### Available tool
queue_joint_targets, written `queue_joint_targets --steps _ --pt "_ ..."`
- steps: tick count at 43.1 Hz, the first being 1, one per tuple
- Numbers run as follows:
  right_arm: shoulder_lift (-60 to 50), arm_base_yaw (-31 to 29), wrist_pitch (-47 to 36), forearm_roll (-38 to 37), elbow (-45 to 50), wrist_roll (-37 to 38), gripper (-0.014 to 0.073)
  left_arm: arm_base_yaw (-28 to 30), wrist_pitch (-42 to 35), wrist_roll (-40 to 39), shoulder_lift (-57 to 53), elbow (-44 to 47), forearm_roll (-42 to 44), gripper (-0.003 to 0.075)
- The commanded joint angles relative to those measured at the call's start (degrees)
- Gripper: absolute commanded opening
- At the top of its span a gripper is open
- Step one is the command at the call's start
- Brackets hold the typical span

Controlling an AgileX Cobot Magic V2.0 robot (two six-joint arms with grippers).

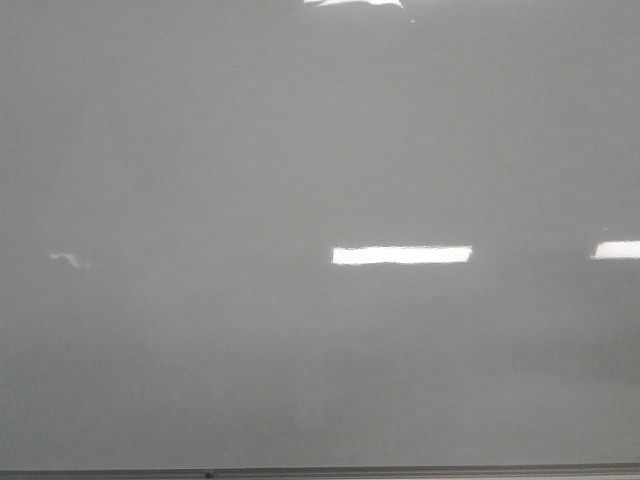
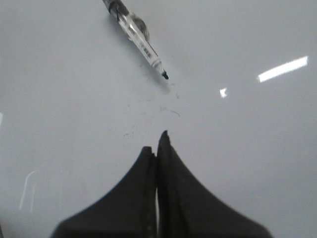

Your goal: Write number 5 on whiteboard

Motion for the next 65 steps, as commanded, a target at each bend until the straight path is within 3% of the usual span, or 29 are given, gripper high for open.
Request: queue_joint_targets --steps 1,4,7,10,20,32,35,37,42,46,48,55,65 --pt "-1.10 -0.25 -6.11 0.00 -0.81 -0.27 -0.0062 0.05 -8.85 -1.44 -0.75 0.25 -5.43 -0.0020" --pt "-1.10 -0.25 -7.78 0.00 -1.31 -0.27 -0.0062 0.18 -13.64 -1.44 -0.75 0.25 -7.75 -0.0020" --pt "-1.10 -0.25 -7.01 0.00 -3.43 -0.27 -0.0062 0.18 -17.90 -2.85 -0.75 -0.49 -15.88 -0.0020" --pt "-0.98 -0.25 -3.98 0.00 -7.21 -0.27 -0.0062 0.18 -15.75 -3.02 -0.63 -3.51 -22.45 -0.0020" --pt "6.72 -0.25 7.97 0.00 -24.53 -0.27 -0.0062 0.18 0.99 -2.44 7.89 -18.77 -16.16 -0.0020" --pt "18.29 -0.25 8.63 0.00 -32.25 -0.27 -0.0054 0.18 1.93 -2.44 19.46 -24.34 -16.00 -0.0013" --pt "18.35 -0.25 8.70 0.00 -32.25 -0.27 0.0006 0.18 1.93 -2.44 19.33 -24.34 -16.00 0.0056" --pt "18.30 -0.25 8.70 0.00 -32.25 -0.27 0.0090 0.18 1.93 -2.44 19.33 -24.34 -16.00 0.0141" --pt "18.30 -0.25 8.96 0.00 -32.25 -0.27 0.0414 0.18 1.61 -2.44 19.33 -24.10 -16.58 0.0469" --pt "18.30 -0.25 8.90 0.00 -32.25 -0.27 0.0617 0.18 1.74 -2.44 19.33 -24.10 -16.69 0.0643" --pt "18.30 -0.25 8.90 0.00 -32.25 -0.27 0.0666 0.18 1.74 -2.44 19.33 -24.10 -16.69 0.0671" --pt "18.30 -0.25 8.90 0.00 -32.25 -0.27 0.0640 0.18 1.74 -2.44 20.63 -24.10 -20.43 0.0673" --pt "18.30 -0.25 8.11 0.00 -32.25 -0.27 0.0640 0.18 1.09 -2.44 39.53 -29.62 -30.17 0.0673"
